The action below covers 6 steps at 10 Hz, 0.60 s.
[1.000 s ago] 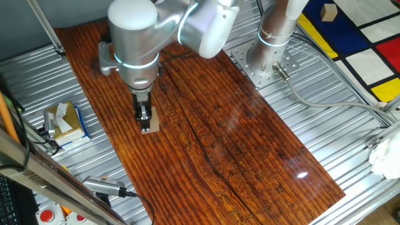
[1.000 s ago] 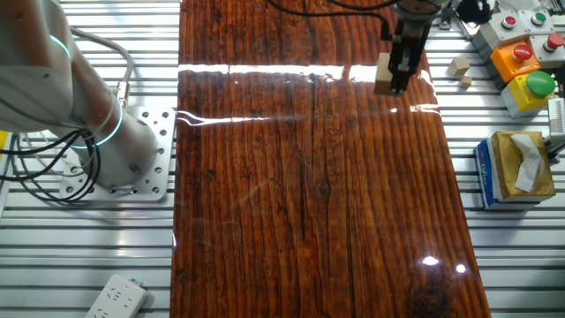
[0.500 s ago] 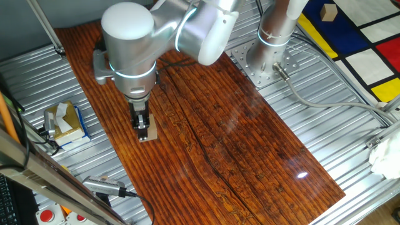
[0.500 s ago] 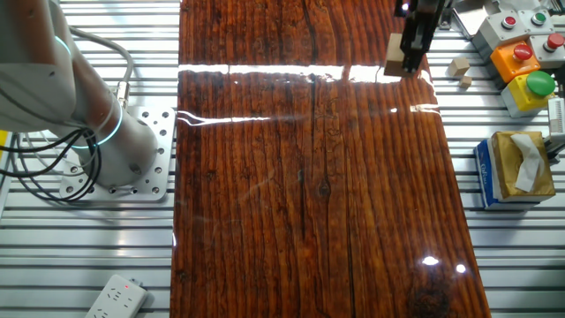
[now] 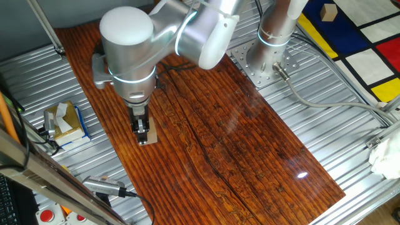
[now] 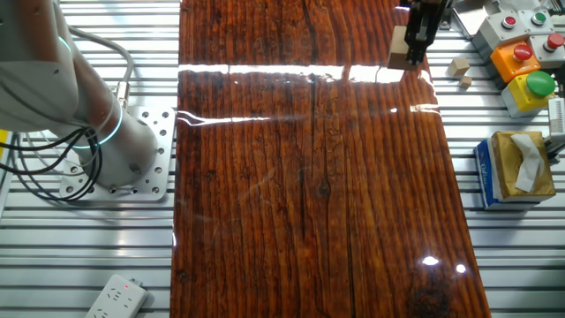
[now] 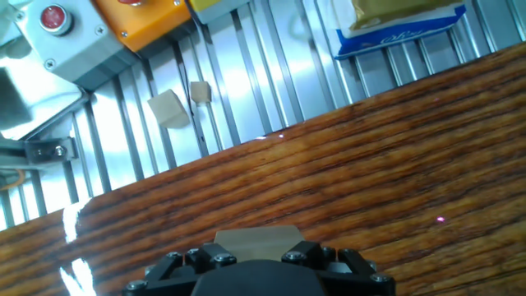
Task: Pick up the small block on the left and move it to the right
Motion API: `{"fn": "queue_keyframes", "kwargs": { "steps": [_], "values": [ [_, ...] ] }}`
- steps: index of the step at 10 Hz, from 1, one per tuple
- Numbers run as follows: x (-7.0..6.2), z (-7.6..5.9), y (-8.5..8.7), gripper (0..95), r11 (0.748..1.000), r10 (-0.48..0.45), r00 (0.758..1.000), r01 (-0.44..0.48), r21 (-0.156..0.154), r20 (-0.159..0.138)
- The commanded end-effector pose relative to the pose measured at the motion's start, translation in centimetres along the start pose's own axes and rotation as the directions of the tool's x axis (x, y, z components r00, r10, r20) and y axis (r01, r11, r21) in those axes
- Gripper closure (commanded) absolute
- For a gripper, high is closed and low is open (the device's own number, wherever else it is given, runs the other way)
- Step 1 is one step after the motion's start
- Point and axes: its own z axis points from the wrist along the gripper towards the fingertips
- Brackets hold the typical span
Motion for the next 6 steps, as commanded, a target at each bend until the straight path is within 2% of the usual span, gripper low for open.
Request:
{"fn": "queue_keyframes", "kwargs": {
  "steps": [1, 6],
  "values": [
    [-0.12, 0.15, 0.11, 95.0, 1.000, 0.000, 1.000, 0.000, -0.001, -0.003],
    [-0.34, 0.55, 0.35, 95.0, 1.000, 0.000, 1.000, 0.000, 0.001, -0.003]
  ]
}}
